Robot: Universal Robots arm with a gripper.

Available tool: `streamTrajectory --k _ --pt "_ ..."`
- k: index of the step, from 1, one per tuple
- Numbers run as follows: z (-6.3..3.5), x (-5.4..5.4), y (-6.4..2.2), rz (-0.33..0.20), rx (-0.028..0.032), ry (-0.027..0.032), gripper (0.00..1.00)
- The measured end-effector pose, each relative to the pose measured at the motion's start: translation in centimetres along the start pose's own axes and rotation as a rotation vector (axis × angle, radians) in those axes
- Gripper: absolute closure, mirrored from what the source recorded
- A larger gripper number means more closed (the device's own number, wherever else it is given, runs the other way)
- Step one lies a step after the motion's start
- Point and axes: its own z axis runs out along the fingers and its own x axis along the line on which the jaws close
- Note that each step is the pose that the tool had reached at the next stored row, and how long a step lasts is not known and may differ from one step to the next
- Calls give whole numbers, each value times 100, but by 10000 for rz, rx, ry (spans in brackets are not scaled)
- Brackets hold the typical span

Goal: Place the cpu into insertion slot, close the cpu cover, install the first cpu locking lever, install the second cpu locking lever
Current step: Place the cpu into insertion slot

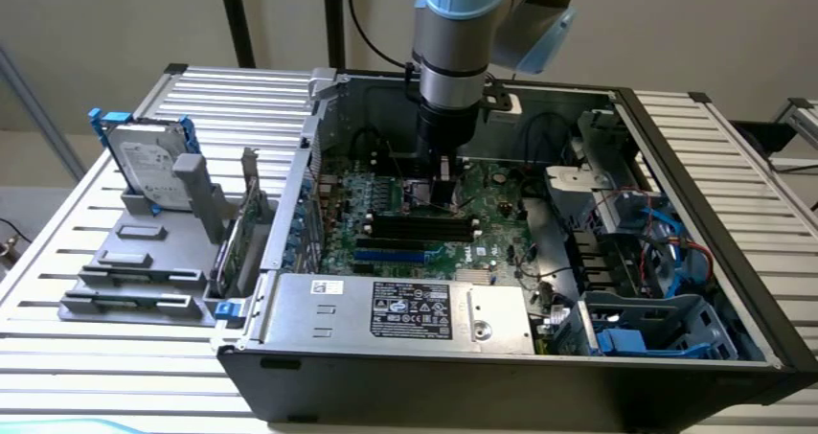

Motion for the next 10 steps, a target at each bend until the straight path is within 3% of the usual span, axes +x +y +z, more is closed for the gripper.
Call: streamTrajectory --k 6,10 --pt "-4 0 0 2 10 0 38" --pt "-111 1 1 4 25 1 38"
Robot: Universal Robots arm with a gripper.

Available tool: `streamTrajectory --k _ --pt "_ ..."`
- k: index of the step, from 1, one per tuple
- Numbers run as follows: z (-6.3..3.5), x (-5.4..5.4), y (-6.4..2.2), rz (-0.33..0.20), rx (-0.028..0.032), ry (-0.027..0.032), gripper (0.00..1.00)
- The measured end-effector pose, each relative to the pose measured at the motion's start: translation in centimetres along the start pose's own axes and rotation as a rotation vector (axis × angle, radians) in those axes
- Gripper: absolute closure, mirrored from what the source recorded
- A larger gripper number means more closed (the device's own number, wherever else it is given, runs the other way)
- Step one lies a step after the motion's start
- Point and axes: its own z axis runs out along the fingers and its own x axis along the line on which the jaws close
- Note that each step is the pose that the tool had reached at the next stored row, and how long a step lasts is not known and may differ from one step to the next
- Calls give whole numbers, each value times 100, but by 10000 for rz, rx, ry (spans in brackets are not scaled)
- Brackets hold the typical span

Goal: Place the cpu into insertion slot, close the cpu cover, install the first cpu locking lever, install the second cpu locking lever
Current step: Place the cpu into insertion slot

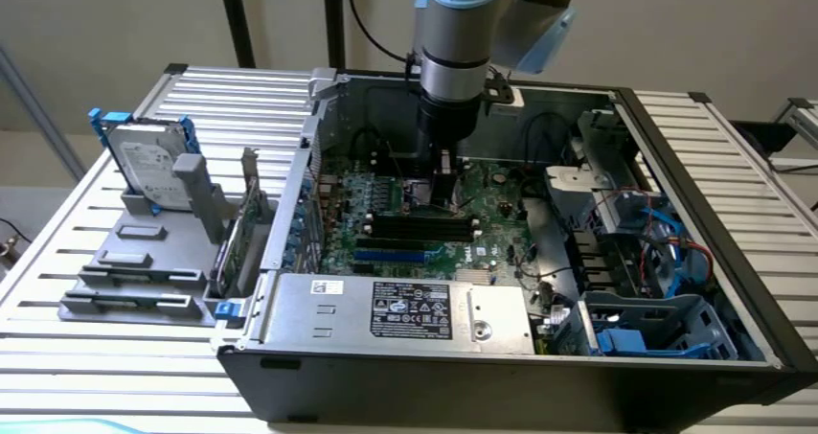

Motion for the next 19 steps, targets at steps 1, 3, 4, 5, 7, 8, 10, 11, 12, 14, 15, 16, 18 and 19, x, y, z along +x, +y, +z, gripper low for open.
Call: streamTrajectory --k 1,3,4,5,7,8,10,11,12,14,15,16,18,19 --pt "-40 0 -2 -1 0 1 38" --pt "-103 0 -25 -1 1 5 38" --pt "-121 0 -47 -1 1 13 38" --pt "-134 -1 -79 -2 1 18 40" --pt "-150 -4 -164 -1 0 28 46" --pt "-157 -6 -209 -1 1 30 52" --pt "-167 -10 -301 -1 1 39 64" --pt "-172 -13 -347 -1 2 42 64" --pt "-175 -16 -392 0 2 45 70" --pt "-180 -20 -457 0 1 48 76" --pt "-179 -20 -471 0 0 50 82" --pt "-180 -20 -472 0 1 50 88" --pt "-180 -19 -471 -1 1 54 89" --pt "-180 -20 -472 -1 2 53 89"
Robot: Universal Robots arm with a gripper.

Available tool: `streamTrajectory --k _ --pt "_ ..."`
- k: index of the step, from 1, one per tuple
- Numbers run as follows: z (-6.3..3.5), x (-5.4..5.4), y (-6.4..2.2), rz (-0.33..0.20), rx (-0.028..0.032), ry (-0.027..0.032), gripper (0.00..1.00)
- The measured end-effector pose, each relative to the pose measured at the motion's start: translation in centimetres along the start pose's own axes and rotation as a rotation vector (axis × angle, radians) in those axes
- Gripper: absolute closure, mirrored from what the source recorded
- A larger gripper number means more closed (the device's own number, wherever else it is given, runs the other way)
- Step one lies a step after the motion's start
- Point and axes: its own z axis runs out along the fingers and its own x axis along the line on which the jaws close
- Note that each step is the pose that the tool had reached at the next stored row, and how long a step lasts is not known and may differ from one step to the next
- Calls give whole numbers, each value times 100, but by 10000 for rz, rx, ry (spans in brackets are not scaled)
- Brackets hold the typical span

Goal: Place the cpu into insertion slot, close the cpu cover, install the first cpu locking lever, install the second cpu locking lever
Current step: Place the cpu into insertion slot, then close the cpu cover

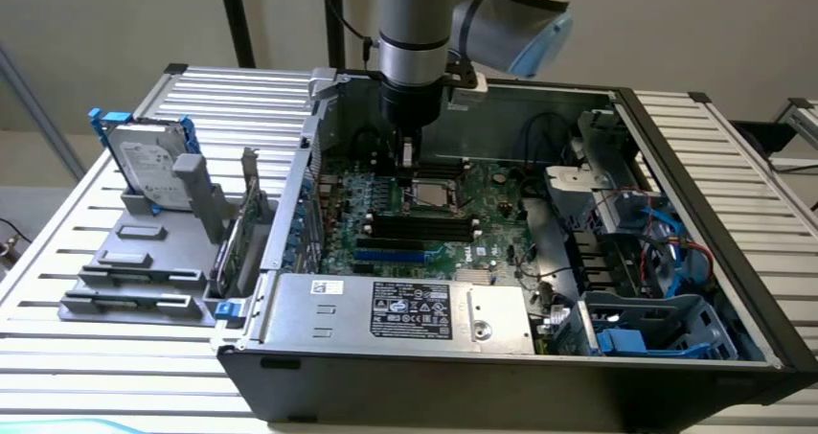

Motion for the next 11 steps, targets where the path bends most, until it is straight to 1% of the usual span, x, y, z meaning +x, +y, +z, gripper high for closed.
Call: streamTrajectory --k 11 --pt "0 0 0 0 0 0 89"
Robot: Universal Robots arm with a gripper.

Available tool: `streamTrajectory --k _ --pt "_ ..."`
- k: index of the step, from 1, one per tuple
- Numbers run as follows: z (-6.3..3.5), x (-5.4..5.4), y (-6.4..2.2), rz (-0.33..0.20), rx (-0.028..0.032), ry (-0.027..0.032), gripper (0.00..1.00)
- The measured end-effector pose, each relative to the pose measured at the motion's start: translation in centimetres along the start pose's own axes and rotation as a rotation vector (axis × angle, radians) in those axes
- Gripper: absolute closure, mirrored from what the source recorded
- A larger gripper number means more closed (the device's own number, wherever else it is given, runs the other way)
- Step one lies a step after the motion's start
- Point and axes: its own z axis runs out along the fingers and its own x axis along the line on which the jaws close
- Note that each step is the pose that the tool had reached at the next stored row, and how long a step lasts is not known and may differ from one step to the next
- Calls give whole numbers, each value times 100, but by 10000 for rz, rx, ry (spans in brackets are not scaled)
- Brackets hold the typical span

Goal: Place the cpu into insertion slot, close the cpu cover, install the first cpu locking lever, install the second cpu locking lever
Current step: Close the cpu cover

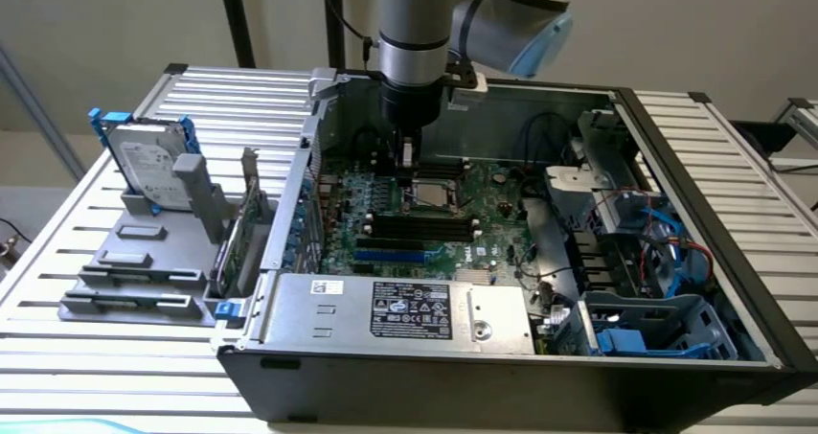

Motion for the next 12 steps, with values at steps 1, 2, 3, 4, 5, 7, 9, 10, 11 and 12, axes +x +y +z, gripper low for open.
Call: streamTrajectory --k 1,2,3,4,5,7,9,10,11,12 --pt "0 0 0 0 0 0 89" --pt "0 0 0 0 0 0 89" --pt "0 0 0 0 0 0 89" --pt "0 0 5 0 0 -1 89" --pt "0 -1 19 1 3 -2 89" --pt "0 -5 88 1 51 1 89" --pt "-8 -12 172 2 109 3 89" --pt "-15 -14 216 1 134 7 89" --pt "-24 -16 259 3 155 14 89" --pt "-36 -17 304 2 178 24 89"
